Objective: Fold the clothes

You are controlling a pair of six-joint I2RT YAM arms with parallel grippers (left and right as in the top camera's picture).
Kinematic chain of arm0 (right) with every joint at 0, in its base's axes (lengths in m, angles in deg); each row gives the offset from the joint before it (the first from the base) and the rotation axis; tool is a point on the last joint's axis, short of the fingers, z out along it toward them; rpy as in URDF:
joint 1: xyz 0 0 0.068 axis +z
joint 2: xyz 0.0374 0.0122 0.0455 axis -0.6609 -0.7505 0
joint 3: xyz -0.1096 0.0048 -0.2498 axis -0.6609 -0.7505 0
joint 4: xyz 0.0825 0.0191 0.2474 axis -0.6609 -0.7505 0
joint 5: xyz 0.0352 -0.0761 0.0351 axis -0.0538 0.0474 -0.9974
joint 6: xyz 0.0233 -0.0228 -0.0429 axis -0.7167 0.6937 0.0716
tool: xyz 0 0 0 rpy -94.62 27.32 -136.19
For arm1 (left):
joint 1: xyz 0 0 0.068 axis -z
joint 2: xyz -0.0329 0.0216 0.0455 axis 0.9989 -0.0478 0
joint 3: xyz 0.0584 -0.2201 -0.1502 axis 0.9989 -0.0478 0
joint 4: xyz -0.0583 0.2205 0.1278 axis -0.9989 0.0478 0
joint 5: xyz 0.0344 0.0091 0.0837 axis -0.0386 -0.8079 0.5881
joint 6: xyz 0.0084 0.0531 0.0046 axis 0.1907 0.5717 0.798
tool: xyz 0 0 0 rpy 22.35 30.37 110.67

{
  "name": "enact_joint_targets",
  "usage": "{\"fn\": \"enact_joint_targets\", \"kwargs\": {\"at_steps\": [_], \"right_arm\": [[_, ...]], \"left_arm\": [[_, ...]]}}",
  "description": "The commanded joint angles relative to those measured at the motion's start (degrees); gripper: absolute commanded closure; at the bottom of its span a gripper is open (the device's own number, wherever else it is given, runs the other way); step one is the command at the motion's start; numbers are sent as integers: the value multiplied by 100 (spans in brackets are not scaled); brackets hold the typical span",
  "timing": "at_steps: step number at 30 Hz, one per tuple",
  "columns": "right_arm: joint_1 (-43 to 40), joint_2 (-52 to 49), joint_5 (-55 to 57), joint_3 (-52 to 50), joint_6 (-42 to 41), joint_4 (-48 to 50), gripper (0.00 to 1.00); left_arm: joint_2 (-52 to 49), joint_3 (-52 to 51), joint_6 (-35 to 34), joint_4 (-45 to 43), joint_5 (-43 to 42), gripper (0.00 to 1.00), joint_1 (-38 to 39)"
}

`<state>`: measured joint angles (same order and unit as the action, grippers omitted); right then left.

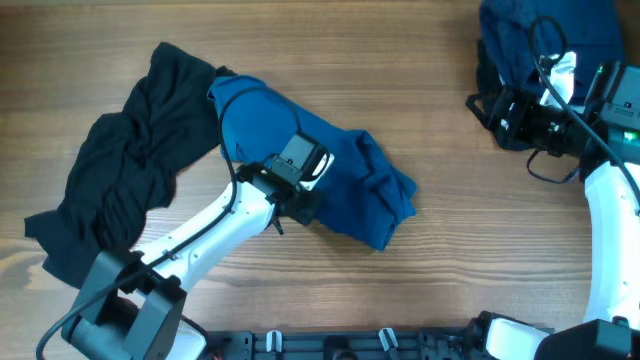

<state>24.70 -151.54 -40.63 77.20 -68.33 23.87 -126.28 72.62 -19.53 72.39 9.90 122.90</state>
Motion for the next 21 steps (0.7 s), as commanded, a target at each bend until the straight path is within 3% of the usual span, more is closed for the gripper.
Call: {"fn": "enact_joint_targets", "kwargs": {"at_steps": [1, 6, 10, 12, 16, 21], "right_arm": [[0, -44, -50, 61, 87, 4, 1], [0, -44, -48, 61, 105, -7, 1], [-2, -44, -48, 61, 103, 11, 1], [-2, -44, -48, 61, 107, 11, 1], [-2, -44, -48, 61, 109, 11, 1], [-2, -44, -48, 61, 125, 11, 1]], "left_arm": [[-118, 72, -15, 116, -50, 53, 11], [-413, 70, -17, 26, -140, 56, 11], [-422, 70, -17, -101, -249, 74, 11], [-422, 70, -17, -131, -356, 76, 15], [-422, 68, -17, -122, -374, 55, 15], [-422, 13, -17, -129, -417, 53, 15]]}}
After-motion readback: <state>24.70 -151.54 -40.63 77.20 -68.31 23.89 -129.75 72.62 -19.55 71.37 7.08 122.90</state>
